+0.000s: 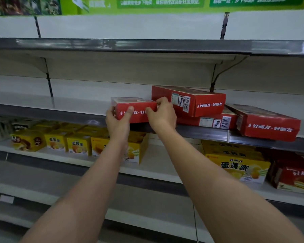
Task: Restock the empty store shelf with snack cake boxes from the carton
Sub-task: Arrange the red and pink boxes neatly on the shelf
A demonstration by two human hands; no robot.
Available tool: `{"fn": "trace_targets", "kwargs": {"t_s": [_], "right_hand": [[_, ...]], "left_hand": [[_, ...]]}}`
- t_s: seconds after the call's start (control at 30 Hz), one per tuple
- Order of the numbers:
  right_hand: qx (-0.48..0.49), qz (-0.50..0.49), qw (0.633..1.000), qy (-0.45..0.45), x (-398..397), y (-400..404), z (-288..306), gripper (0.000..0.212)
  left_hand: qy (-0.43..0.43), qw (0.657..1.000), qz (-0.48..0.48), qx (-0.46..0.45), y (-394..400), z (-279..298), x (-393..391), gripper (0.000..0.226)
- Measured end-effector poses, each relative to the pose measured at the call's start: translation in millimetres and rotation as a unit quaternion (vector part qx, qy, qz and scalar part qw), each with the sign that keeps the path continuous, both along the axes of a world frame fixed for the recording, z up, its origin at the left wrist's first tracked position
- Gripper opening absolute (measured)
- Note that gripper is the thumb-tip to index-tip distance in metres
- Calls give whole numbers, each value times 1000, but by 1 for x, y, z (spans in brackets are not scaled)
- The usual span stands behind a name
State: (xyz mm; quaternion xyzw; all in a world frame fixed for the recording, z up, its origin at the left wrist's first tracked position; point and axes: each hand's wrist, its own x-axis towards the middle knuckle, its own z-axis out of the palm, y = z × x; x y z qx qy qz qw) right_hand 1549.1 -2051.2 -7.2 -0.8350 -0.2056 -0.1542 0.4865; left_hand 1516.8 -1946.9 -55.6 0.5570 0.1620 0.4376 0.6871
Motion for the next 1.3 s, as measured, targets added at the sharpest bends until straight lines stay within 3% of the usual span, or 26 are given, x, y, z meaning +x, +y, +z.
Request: {"fn": "trace_targets", "kwargs": {"t_s": [0.17,0.23,0.33,0.47,0.53,0.67,0.83,0.93,1.03,1.1,1.17,1.3], "right_hand": [[82,36,983,-159,-8,-5,-39,3],[81,25,964,-253,-5,-16,-66,8],[16,-24,951,-308,19,-48,-117,18],[96,-193,969,-122,63,-110,-161,15],[144,-302,942,-32,88,-147,-172,8],[155,-408,899,49,129,-229,-179,27],[118,-359,921,95,173,-297,-192,38],[164,-307,925,153,187,-304,-194,45],[209,-285,914,201,193,-299,-197,49],[204,-294,913,197,190,-292,-204,51],[180,-323,911,182,183,-278,-212,55],[108,-288,940,150,156,-228,-215,53]], "left_hand": [[11,986,164,-20,6,-28,11,36],[21,973,231,6,-10,-52,13,24],[57,978,177,94,-45,-91,28,16],[130,974,17,185,-82,-119,61,13],[163,961,-63,214,-102,-125,80,13],[203,936,-167,235,-136,-137,116,33],[246,926,-222,181,-173,-151,148,62],[261,919,-250,156,-189,-155,162,76],[252,923,-281,83,-200,-157,174,71],[249,928,-261,94,-205,-161,177,58],[251,943,-199,92,-206,-167,173,66],[258,962,34,89,-181,-171,151,78]]}}
